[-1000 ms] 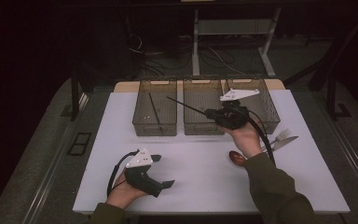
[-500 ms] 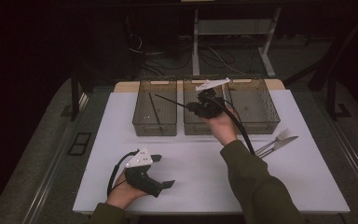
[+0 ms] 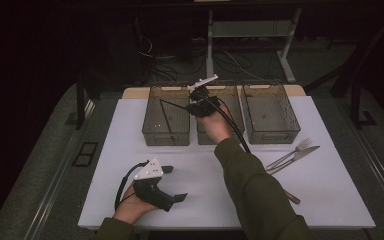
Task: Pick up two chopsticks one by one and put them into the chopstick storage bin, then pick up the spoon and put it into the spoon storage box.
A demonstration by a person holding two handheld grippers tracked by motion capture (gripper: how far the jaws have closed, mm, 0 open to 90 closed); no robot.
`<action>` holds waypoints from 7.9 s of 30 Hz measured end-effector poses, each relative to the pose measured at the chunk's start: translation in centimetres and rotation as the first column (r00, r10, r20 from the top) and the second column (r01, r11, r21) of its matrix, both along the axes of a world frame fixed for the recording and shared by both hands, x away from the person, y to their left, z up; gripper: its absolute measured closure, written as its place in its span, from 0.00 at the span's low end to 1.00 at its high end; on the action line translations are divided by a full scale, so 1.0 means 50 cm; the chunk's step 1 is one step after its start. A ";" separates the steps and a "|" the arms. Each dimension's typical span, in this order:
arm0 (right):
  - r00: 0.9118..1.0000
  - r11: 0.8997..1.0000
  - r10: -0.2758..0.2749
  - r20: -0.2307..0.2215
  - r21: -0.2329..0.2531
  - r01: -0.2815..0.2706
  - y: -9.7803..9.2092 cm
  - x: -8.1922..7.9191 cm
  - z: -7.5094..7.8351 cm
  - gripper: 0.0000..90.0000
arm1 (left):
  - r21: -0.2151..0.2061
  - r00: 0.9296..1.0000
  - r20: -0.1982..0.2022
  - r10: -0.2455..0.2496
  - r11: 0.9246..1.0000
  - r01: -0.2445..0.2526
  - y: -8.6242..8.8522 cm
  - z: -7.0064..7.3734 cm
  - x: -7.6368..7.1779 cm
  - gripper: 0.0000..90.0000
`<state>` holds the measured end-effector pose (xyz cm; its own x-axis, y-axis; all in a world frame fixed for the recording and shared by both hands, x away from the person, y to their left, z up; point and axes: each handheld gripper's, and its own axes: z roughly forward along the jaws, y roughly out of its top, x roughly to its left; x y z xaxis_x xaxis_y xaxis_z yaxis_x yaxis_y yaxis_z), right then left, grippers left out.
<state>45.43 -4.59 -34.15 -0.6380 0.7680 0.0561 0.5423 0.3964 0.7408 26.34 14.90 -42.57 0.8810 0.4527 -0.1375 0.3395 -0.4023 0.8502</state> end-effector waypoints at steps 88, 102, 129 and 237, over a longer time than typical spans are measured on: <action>0.977 0.960 0.212 0.031 0.182 -0.214 -0.376 -0.267 -0.054 0.36 | 0.016 1.000 0.010 0.007 1.000 -0.007 0.011 -0.001 0.007 0.00; 0.983 0.972 0.184 0.011 0.147 -0.184 -0.435 -0.311 -0.082 0.36 | 0.007 1.000 0.010 0.019 1.000 -0.019 0.018 -0.001 0.008 0.00; 0.982 0.990 0.132 -0.137 -0.028 -0.137 -0.516 -0.367 -0.177 0.67 | 0.014 1.000 0.013 0.019 1.000 -0.019 0.015 0.000 0.005 0.00; 0.990 0.983 0.141 -0.019 0.117 -0.138 -0.476 -0.280 -0.059 0.91 | 0.023 1.000 0.011 0.019 1.000 -0.019 0.013 -0.002 0.006 0.00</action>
